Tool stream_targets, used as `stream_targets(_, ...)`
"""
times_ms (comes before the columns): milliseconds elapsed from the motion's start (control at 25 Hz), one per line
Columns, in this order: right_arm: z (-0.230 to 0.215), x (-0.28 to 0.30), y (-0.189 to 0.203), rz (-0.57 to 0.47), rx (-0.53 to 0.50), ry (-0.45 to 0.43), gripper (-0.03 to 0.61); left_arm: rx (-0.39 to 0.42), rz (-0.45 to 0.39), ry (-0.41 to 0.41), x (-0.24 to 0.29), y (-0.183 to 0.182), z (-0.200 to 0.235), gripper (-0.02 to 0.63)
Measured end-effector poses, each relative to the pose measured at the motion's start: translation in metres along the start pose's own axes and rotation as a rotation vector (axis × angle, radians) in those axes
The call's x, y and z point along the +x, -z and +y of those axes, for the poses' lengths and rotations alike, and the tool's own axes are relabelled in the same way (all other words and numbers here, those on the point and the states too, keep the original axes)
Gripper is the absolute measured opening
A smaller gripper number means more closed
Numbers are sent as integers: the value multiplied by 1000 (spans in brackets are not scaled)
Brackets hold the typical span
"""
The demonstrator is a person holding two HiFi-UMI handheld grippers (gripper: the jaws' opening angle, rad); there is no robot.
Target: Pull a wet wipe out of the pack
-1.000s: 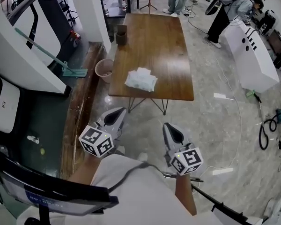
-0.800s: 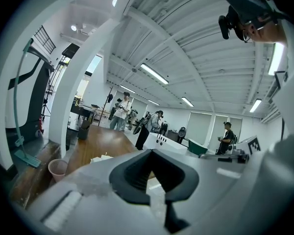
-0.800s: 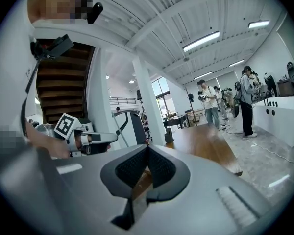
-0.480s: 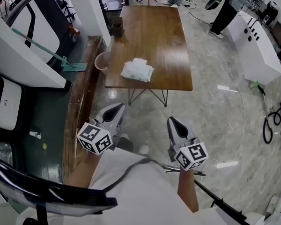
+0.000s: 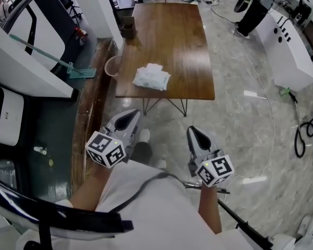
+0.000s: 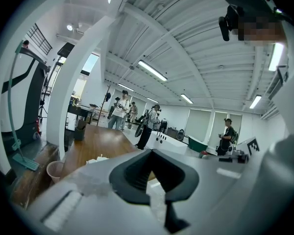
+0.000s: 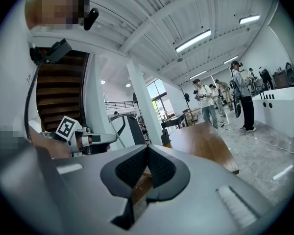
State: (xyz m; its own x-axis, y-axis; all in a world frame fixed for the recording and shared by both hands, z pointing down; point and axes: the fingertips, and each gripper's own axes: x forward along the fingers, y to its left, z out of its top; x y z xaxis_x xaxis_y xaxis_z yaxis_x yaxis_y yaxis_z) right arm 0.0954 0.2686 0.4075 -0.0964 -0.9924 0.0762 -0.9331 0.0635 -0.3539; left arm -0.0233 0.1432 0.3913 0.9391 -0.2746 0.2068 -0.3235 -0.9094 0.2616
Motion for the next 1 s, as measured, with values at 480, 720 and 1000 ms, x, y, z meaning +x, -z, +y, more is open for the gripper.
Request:
stream_targets(480, -10, 78, -13, 34, -13, -23, 8, -46, -28, 18, 44, -24, 72, 3)
stream_targets(720, -10, 138, -32, 45, -55, -26, 8, -52, -25, 46, 71, -45, 119, 5)
stream_targets(1000, -27, 183, -50, 6, -64, 84, 8, -88, -3, 107, 98, -54, 163, 5)
